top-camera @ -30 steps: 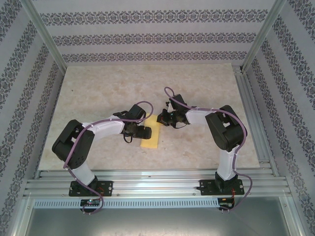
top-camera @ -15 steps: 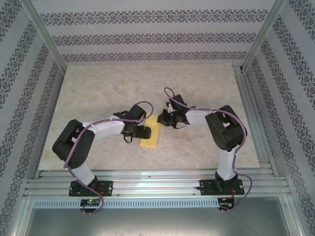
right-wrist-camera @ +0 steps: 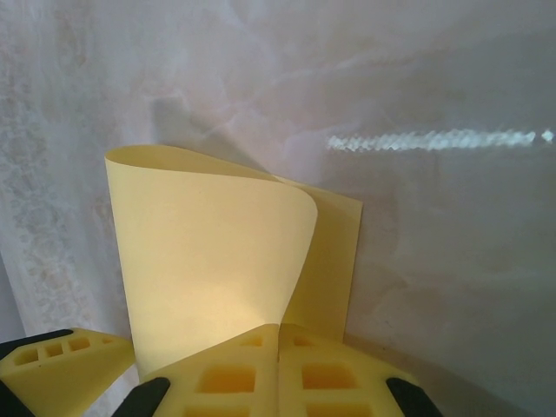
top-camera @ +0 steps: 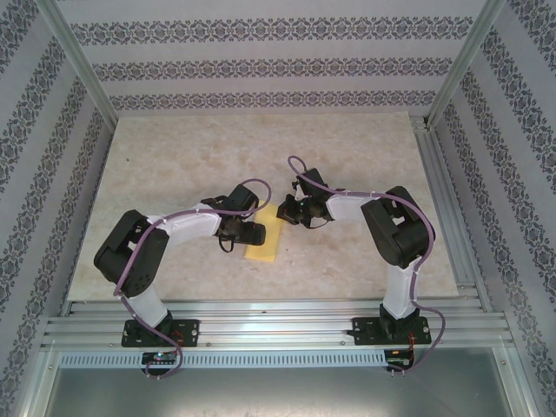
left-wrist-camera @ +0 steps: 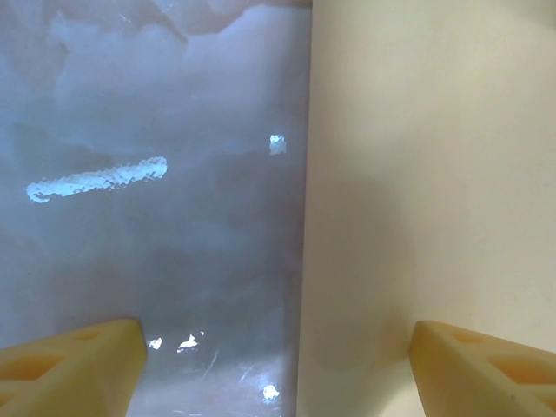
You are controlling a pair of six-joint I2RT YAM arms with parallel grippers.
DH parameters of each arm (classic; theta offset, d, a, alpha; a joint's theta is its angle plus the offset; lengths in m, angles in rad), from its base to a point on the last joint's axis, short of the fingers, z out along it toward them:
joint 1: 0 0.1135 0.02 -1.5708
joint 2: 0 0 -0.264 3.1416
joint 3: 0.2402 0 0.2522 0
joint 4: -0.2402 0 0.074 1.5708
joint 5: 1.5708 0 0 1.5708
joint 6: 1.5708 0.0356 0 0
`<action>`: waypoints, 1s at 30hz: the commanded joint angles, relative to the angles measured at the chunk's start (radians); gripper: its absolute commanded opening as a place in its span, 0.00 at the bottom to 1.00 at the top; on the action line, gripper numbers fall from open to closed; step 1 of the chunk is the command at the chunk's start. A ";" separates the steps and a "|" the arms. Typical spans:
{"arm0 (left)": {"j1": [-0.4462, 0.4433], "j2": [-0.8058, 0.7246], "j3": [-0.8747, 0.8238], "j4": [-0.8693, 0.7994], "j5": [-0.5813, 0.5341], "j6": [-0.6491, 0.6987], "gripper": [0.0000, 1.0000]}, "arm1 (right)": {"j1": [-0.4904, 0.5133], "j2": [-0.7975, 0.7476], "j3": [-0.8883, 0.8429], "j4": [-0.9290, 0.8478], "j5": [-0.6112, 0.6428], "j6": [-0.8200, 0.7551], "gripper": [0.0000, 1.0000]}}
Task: Fold a paper plane with a square sheet of paper (fold left side to right side)
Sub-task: First fold in half a square sheet of paper at the center of the table.
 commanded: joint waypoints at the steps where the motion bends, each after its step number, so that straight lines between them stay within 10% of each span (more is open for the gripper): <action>1: -0.008 0.043 0.010 -0.003 -0.033 -0.003 0.81 | 0.009 0.004 0.019 -0.002 0.019 -0.014 0.08; 30: -0.029 0.121 0.034 -0.050 -0.108 0.003 0.78 | 0.002 -0.013 0.029 -0.029 0.025 -0.019 0.16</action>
